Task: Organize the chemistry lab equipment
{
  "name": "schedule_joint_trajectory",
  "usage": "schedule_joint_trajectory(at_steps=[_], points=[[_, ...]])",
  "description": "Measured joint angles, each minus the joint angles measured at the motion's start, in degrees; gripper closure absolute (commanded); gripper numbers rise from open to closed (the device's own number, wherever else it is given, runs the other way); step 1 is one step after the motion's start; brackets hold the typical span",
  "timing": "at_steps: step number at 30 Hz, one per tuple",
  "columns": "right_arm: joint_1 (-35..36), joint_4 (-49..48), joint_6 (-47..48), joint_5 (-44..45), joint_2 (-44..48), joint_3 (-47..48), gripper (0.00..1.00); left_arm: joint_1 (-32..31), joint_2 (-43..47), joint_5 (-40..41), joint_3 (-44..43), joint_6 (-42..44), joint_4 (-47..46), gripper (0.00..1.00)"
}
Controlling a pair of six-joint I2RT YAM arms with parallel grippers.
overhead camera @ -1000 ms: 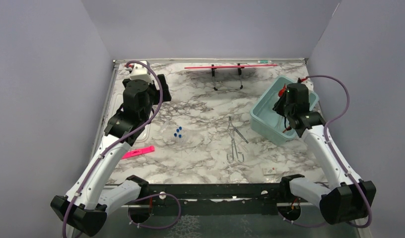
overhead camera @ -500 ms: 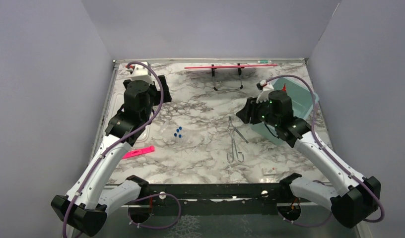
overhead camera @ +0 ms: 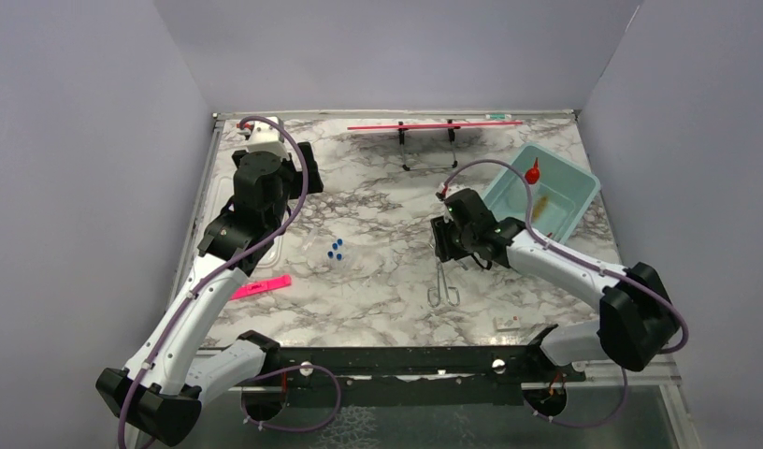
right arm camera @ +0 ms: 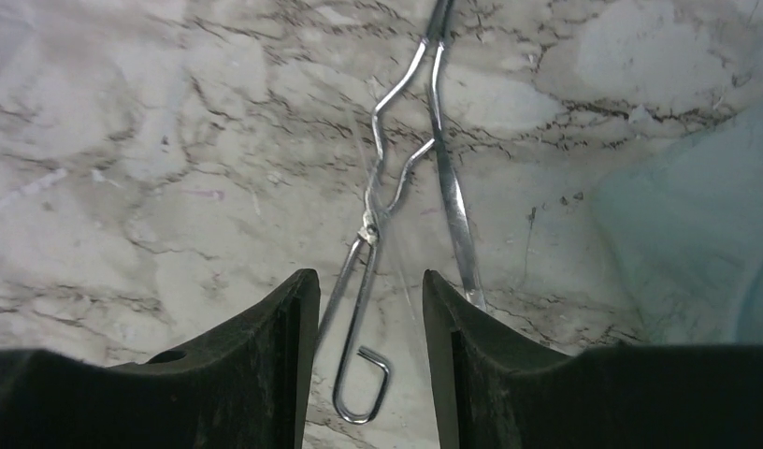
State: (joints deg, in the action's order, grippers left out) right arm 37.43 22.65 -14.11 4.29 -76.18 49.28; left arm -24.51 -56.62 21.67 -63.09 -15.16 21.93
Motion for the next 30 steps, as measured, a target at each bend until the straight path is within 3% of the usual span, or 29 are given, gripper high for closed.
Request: schedule_joint_trajectory(at_steps=[9, 16, 22, 30], points=[[0.4, 2.7, -2.4, 4.2, -10.1, -0.2, 0.72, 0.0, 0.0, 0.0, 0.0, 0.0, 0.0, 0.06], [0.4, 3.4, -3.0, 4.2, -13.8, 0.0, 0.75, 0.0, 0.0, 0.0, 0.0, 0.0, 0.0, 0.06], [0.5, 3.7, -3.0, 3.8, -14.7, 0.9, 0.96, 0.0, 0.0, 0.0, 0.0, 0.0, 0.0, 0.06], [0.7, 4.2, -2.3, 3.9, -12.5, 1.3, 0.98, 0.0, 0.0, 0.0, 0.0, 0.0, 0.0, 0.06]])
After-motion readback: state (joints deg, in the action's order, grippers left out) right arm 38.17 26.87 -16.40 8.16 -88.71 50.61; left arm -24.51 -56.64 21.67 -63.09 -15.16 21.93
